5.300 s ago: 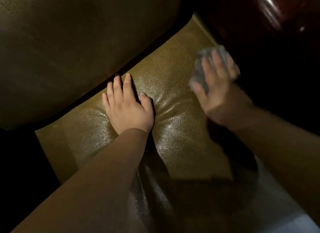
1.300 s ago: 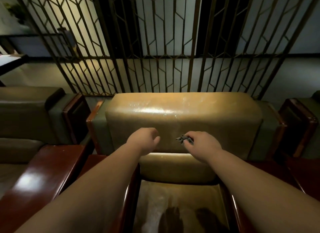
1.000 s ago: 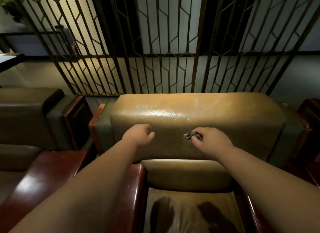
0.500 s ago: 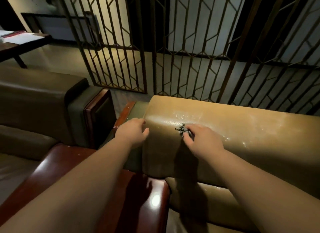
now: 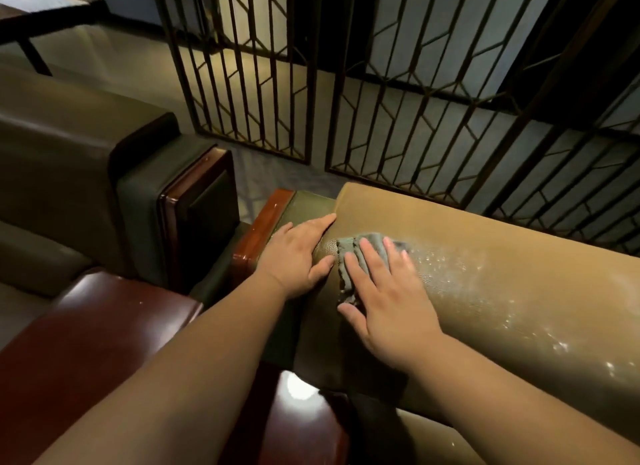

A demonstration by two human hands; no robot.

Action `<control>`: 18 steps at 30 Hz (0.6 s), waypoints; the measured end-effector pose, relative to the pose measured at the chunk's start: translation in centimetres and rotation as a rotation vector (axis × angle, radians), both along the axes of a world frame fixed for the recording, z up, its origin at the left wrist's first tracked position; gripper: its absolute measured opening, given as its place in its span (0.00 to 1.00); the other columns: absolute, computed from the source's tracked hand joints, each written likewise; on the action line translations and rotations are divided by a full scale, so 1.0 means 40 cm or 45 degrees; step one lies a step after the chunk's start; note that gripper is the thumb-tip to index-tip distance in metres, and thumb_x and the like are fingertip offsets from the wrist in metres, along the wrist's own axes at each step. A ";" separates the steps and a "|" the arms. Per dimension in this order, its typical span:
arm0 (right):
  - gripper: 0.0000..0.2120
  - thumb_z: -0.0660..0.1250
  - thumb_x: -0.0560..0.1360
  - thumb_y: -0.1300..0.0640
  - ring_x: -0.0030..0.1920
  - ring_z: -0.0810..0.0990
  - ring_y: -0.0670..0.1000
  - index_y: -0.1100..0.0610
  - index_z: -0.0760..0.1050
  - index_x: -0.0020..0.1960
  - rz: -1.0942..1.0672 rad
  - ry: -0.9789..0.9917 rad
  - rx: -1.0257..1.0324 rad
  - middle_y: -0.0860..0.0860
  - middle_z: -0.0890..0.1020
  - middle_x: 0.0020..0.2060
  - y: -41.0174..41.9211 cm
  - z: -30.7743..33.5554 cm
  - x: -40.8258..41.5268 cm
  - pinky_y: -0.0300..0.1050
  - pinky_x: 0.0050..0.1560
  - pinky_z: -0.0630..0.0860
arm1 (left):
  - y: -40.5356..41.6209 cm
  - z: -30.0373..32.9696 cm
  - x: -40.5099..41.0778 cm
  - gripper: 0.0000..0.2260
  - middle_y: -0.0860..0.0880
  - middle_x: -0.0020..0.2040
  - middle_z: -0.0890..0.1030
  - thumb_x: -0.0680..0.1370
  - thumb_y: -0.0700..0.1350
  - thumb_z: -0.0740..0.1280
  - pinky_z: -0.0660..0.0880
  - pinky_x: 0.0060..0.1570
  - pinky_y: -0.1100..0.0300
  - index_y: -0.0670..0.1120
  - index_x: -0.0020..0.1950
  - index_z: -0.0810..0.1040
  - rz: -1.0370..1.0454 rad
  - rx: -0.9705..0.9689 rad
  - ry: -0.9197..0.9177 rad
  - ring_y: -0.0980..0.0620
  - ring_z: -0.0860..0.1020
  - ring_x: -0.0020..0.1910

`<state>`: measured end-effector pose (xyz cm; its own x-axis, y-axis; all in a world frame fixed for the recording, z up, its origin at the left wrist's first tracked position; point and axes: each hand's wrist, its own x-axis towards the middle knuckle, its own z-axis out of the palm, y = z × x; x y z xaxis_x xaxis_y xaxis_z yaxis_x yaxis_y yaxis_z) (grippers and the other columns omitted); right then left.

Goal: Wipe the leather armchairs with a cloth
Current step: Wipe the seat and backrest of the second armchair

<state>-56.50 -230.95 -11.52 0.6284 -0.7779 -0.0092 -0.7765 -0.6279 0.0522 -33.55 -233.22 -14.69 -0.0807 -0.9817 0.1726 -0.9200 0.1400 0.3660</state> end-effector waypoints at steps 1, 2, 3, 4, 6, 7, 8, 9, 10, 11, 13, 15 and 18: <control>0.36 0.48 0.81 0.32 0.83 0.51 0.64 0.50 0.59 0.84 0.033 0.024 0.026 0.55 0.58 0.83 -0.025 0.008 0.014 0.64 0.81 0.52 | -0.004 -0.014 0.007 0.38 0.47 0.77 0.73 0.77 0.66 0.54 0.62 0.78 0.46 0.52 0.85 0.59 0.017 -0.035 0.010 0.47 0.71 0.75; 0.36 0.46 0.82 0.33 0.82 0.52 0.64 0.50 0.58 0.84 0.049 0.049 0.049 0.55 0.58 0.83 -0.059 0.021 0.030 0.64 0.81 0.52 | -0.008 -0.029 0.012 0.38 0.46 0.75 0.75 0.77 0.66 0.53 0.63 0.77 0.45 0.51 0.85 0.60 0.034 -0.068 0.014 0.45 0.72 0.73; 0.34 0.44 0.83 0.35 0.83 0.52 0.64 0.50 0.57 0.84 0.037 0.065 0.055 0.55 0.57 0.83 -0.105 0.034 0.048 0.63 0.82 0.51 | -0.011 -0.042 0.014 0.39 0.44 0.74 0.76 0.77 0.67 0.52 0.65 0.76 0.44 0.49 0.85 0.61 0.045 -0.084 0.012 0.43 0.74 0.72; 0.32 0.43 0.84 0.37 0.83 0.50 0.63 0.49 0.54 0.85 -0.015 0.069 0.085 0.54 0.54 0.84 -0.162 0.049 0.069 0.61 0.82 0.49 | -0.015 -0.051 0.014 0.39 0.42 0.73 0.77 0.77 0.67 0.52 0.66 0.76 0.44 0.48 0.84 0.62 0.045 -0.084 0.003 0.42 0.74 0.72; 0.29 0.43 0.86 0.41 0.83 0.44 0.62 0.47 0.48 0.85 -0.184 0.069 0.270 0.52 0.48 0.85 -0.271 0.076 0.115 0.60 0.82 0.44 | -0.024 -0.064 0.015 0.41 0.41 0.71 0.78 0.77 0.68 0.50 0.66 0.76 0.43 0.45 0.83 0.64 0.025 -0.080 -0.010 0.40 0.75 0.73; 0.28 0.43 0.87 0.41 0.83 0.43 0.61 0.46 0.47 0.85 -0.252 0.070 0.326 0.52 0.47 0.85 -0.303 0.081 0.130 0.59 0.82 0.42 | -0.026 -0.069 0.017 0.41 0.40 0.71 0.79 0.77 0.68 0.50 0.66 0.76 0.43 0.44 0.83 0.65 0.024 -0.094 -0.008 0.40 0.74 0.73; 0.28 0.43 0.87 0.42 0.83 0.42 0.62 0.45 0.46 0.85 -0.278 0.065 0.327 0.52 0.46 0.85 -0.315 0.079 0.134 0.60 0.82 0.42 | -0.028 -0.074 0.018 0.40 0.40 0.70 0.79 0.77 0.68 0.49 0.67 0.76 0.44 0.44 0.82 0.66 0.026 -0.116 -0.011 0.40 0.75 0.73; 0.27 0.43 0.87 0.43 0.83 0.44 0.62 0.45 0.47 0.85 -0.240 0.048 0.285 0.53 0.48 0.85 -0.304 0.072 0.128 0.61 0.82 0.44 | -0.029 -0.078 0.020 0.40 0.40 0.70 0.80 0.78 0.67 0.50 0.68 0.75 0.44 0.43 0.81 0.67 0.021 -0.142 -0.024 0.40 0.75 0.73; 0.27 0.44 0.86 0.43 0.83 0.47 0.63 0.45 0.50 0.85 -0.162 0.034 0.205 0.54 0.51 0.84 -0.267 0.060 0.112 0.62 0.82 0.47 | -0.031 -0.083 0.021 0.40 0.40 0.69 0.80 0.78 0.67 0.51 0.69 0.74 0.44 0.43 0.81 0.68 0.011 -0.161 -0.037 0.41 0.76 0.72; 0.28 0.46 0.85 0.43 0.83 0.50 0.64 0.45 0.54 0.84 -0.077 0.016 0.132 0.55 0.55 0.84 -0.207 0.053 0.088 0.62 0.82 0.50 | -0.032 -0.085 0.021 0.39 0.41 0.69 0.80 0.78 0.67 0.51 0.70 0.74 0.44 0.42 0.80 0.69 0.002 -0.179 -0.041 0.41 0.76 0.72; 0.29 0.51 0.84 0.42 0.82 0.53 0.64 0.46 0.58 0.83 0.051 -0.007 0.070 0.54 0.58 0.83 -0.070 0.027 0.033 0.63 0.81 0.53 | -0.039 -0.094 0.021 0.39 0.42 0.69 0.80 0.78 0.67 0.52 0.70 0.73 0.44 0.43 0.80 0.69 -0.016 -0.187 -0.041 0.42 0.76 0.73; 0.29 0.54 0.83 0.42 0.83 0.52 0.64 0.45 0.59 0.83 0.056 0.002 0.098 0.53 0.57 0.83 -0.012 0.015 0.005 0.64 0.81 0.53 | -0.044 -0.099 0.025 0.39 0.43 0.70 0.80 0.78 0.67 0.52 0.70 0.73 0.45 0.43 0.81 0.69 -0.007 -0.186 -0.049 0.43 0.76 0.73; 0.29 0.49 0.84 0.40 0.83 0.53 0.63 0.45 0.57 0.83 0.087 0.052 0.094 0.53 0.57 0.83 -0.136 0.030 0.065 0.61 0.82 0.52 | -0.041 -0.104 0.028 0.37 0.42 0.67 0.82 0.78 0.65 0.54 0.74 0.71 0.44 0.42 0.78 0.72 0.010 -0.265 -0.060 0.42 0.79 0.70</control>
<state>-53.91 -236.39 -10.32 0.6780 -0.7293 -0.0917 -0.7298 -0.6828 0.0348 -32.42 -234.88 -18.86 -0.0863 -0.9260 0.3676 -0.9369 0.2009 0.2862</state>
